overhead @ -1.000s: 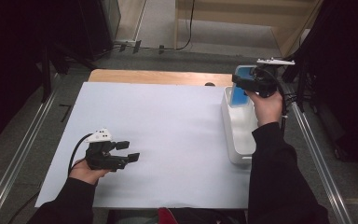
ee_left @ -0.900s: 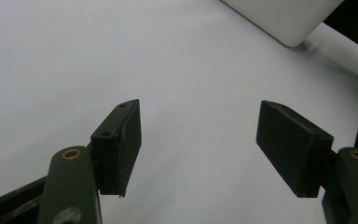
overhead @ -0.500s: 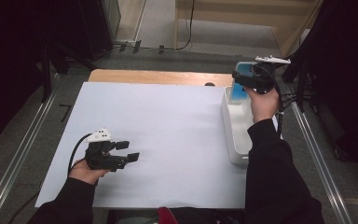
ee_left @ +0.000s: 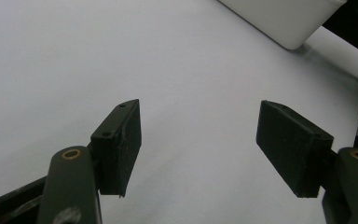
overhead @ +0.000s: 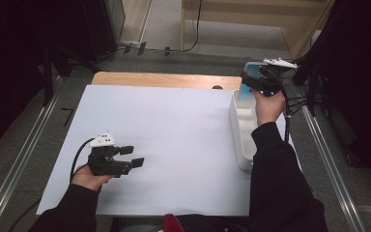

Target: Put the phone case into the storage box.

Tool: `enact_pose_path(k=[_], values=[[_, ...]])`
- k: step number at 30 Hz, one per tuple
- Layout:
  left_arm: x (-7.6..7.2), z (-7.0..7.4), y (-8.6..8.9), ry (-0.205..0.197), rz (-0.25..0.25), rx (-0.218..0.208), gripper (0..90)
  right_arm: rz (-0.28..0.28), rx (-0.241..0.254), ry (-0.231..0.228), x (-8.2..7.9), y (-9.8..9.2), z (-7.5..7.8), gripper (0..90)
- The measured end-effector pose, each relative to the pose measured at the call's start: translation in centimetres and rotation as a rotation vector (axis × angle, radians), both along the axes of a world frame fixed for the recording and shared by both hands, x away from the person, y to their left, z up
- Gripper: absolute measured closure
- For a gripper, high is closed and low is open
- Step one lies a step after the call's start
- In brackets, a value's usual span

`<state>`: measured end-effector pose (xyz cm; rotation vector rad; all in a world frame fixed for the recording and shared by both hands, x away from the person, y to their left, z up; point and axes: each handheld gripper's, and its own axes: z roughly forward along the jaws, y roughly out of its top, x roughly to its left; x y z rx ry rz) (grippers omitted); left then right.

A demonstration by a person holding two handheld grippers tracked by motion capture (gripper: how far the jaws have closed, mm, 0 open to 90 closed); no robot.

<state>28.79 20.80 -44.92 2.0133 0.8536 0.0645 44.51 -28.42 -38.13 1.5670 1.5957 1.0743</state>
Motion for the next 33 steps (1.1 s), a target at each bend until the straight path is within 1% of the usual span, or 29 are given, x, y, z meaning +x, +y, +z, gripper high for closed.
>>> enact_pose_path(k=[4, 7, 10, 12, 14, 16, 22, 26, 30, 33], values=[[0.0, 0.0, 0.1, 0.0, 0.001, 0.0, 30.8, -0.011, -0.018, -0.009, 0.3, 0.1, -0.4, 14.8], [0.0, 0.0, 0.1, -0.003, 0.002, 0.002, 30.8, -0.016, -0.014, 0.0, 0.5, 0.3, -0.7, 14.8], [0.1, 0.0, 0.2, -0.004, 0.005, -0.009, 30.8, -0.021, -0.015, -0.004, 0.6, 0.3, -1.1, 14.8], [0.1, 0.0, 0.2, -0.002, 0.005, -0.008, 30.8, -0.026, -0.026, -0.005, 0.7, 0.2, -1.2, 14.9], [0.1, 0.0, 0.2, -0.004, 0.005, -0.009, 30.8, -0.024, -0.011, 0.008, 0.8, 0.1, -1.5, 14.9], [0.1, 0.0, 0.2, -0.003, 0.005, -0.009, 30.8, -0.029, -0.02, 0.008, 0.8, 0.1, -1.7, 14.8], [0.1, 0.0, 0.2, -0.001, 0.003, -0.008, 30.8, -0.024, -0.016, 0.024, 1.1, -0.1, -2.3, 14.9], [0.1, 0.0, 0.2, -0.004, 0.005, -0.011, 30.8, -0.023, -0.03, 0.018, 1.2, 0.1, -2.5, 14.9], [0.1, 0.0, 0.2, -0.007, 0.002, -0.01, 30.8, -0.019, -0.032, 0.023, 1.3, 0.2, -2.6, 14.9], [0.1, 0.0, 0.2, -0.006, 0.003, -0.013, 30.8, -0.011, -0.042, 0.027, 1.3, 0.3, -2.7, 14.8]])
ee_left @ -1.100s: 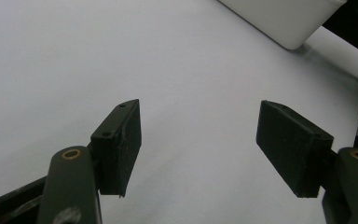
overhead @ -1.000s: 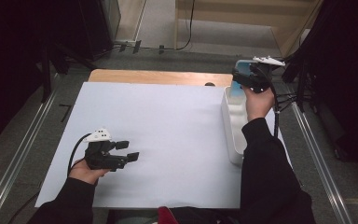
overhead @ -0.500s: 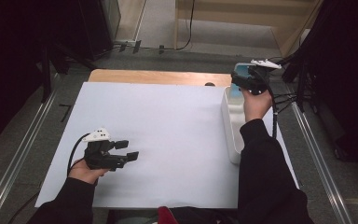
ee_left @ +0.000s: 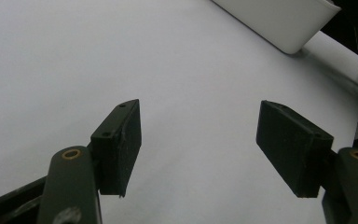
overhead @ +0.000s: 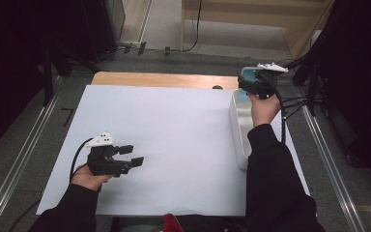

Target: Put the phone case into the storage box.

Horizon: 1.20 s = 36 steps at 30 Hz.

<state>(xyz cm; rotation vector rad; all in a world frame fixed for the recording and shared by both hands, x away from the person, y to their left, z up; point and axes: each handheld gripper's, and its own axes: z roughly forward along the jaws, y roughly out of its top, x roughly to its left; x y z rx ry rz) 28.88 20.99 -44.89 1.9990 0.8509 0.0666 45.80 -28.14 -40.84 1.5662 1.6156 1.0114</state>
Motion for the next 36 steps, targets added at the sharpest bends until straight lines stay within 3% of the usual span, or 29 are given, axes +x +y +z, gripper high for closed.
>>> enact_pose_path(k=[4, 14, 21, 36], values=[[0.0, 0.0, -0.1, -0.001, -0.002, 0.004, 30.8, 0.002, 0.032, 0.016, 0.1, -0.1, -0.4, 14.9], [0.0, 0.0, -0.1, -0.001, -0.008, 0.009, 30.8, -0.009, 0.041, 0.032, -0.2, -0.5, -1.9, 14.8], [0.0, 0.0, -0.1, -0.002, -0.01, 0.01, 30.8, 0.021, 0.037, 0.053, -0.3, 0.0, -2.1, 14.8], [-0.1, 0.0, -0.2, -0.002, -0.013, 0.009, 30.8, 0.027, 0.052, 0.098, -0.2, 0.1, -3.3, 14.7]])
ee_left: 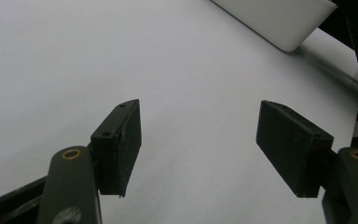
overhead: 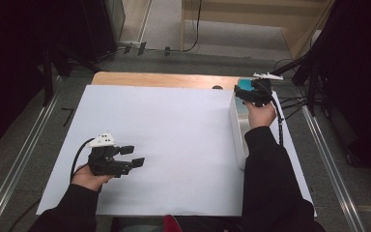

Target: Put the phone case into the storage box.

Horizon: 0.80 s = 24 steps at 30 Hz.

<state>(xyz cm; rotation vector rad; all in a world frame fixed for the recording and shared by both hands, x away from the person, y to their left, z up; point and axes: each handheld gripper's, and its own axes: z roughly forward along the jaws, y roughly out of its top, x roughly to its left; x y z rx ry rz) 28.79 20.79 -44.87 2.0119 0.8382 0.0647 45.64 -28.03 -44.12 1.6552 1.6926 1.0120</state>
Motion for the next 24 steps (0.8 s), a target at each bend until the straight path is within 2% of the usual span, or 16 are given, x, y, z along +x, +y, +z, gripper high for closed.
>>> enact_pose_path(k=[4, 5, 11, 13, 16, 19, 24], values=[[0.0, 0.0, -0.01, 0.0, -0.002, 0.0, 30.8, -0.002, -0.001, 0.017, -0.02, 0.09, -0.05, 14.7], [-0.01, 0.0, -0.02, 0.001, -0.001, 0.0, 30.8, -0.003, -0.017, 0.018, 0.01, 0.14, -0.09, 14.7], [-0.01, 0.0, -0.03, 0.001, -0.003, -0.002, 30.9, 0.0, -0.007, 0.033, -0.06, 0.17, -0.15, 14.2], [-0.03, -0.01, -0.06, 0.001, -0.004, -0.003, 30.8, -0.004, -0.022, 0.049, 0.02, 0.21, -0.22, 13.6], [-0.02, 0.01, -0.04, 0.003, -0.009, 0.001, 30.8, 0.011, -0.004, 0.037, 0.02, 0.26, -0.21, 9.3], [-0.02, -0.01, -0.06, 0.002, -0.011, 0.001, 30.8, -0.004, -0.018, 0.035, 0.09, 0.36, -0.25, 0.8], [-0.01, -0.04, -0.09, 0.006, -0.011, -0.001, 30.8, 0.001, 0.004, 0.046, 0.23, 0.25, -0.43, 0.9]])
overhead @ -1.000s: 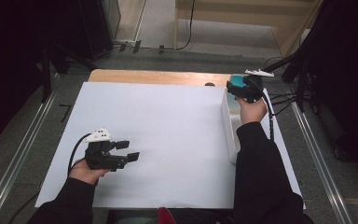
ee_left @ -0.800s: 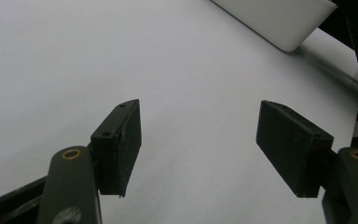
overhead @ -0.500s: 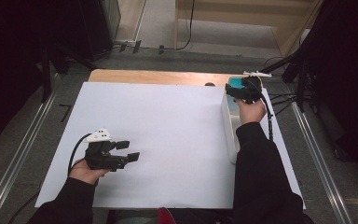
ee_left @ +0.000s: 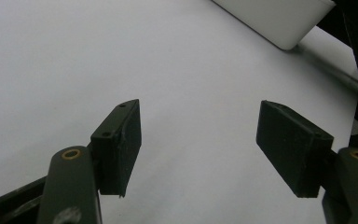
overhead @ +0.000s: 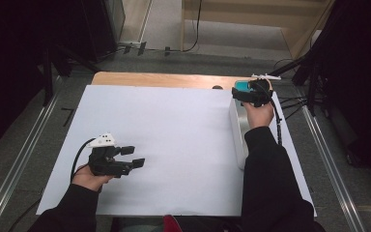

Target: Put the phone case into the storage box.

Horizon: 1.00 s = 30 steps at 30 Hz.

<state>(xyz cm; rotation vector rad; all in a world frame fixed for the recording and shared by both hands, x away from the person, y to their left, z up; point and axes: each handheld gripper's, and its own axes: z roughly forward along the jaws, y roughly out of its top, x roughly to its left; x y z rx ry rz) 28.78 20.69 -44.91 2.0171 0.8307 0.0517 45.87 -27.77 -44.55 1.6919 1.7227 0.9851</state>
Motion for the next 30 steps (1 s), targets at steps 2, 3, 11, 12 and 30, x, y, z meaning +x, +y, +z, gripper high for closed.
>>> enact_pose_path(k=[2, 3, 11, 12, 30], values=[[0.0, 0.0, 0.0, 0.0, 0.0, 0.001, 30.8, 0.003, -0.005, -0.002, 0.0, 0.0, 0.0, 0.9], [0.0, 0.0, 0.0, 0.002, -0.001, 0.004, 30.8, 0.001, -0.008, -0.002, 0.1, 0.0, 0.0, 0.8], [0.0, -0.1, -0.1, 0.002, -0.005, 0.007, 30.8, 0.004, 0.007, -0.006, 0.6, -0.3, 0.7, 0.9], [0.0, -0.1, -0.1, 0.001, -0.006, 0.005, 30.8, 0.003, 0.013, -0.003, 0.7, -0.3, 0.8, 0.9], [-0.1, -0.1, -0.1, 0.005, -0.005, 0.005, 30.8, 0.022, 0.033, -0.012, 1.2, -1.0, 3.3, 0.9]])
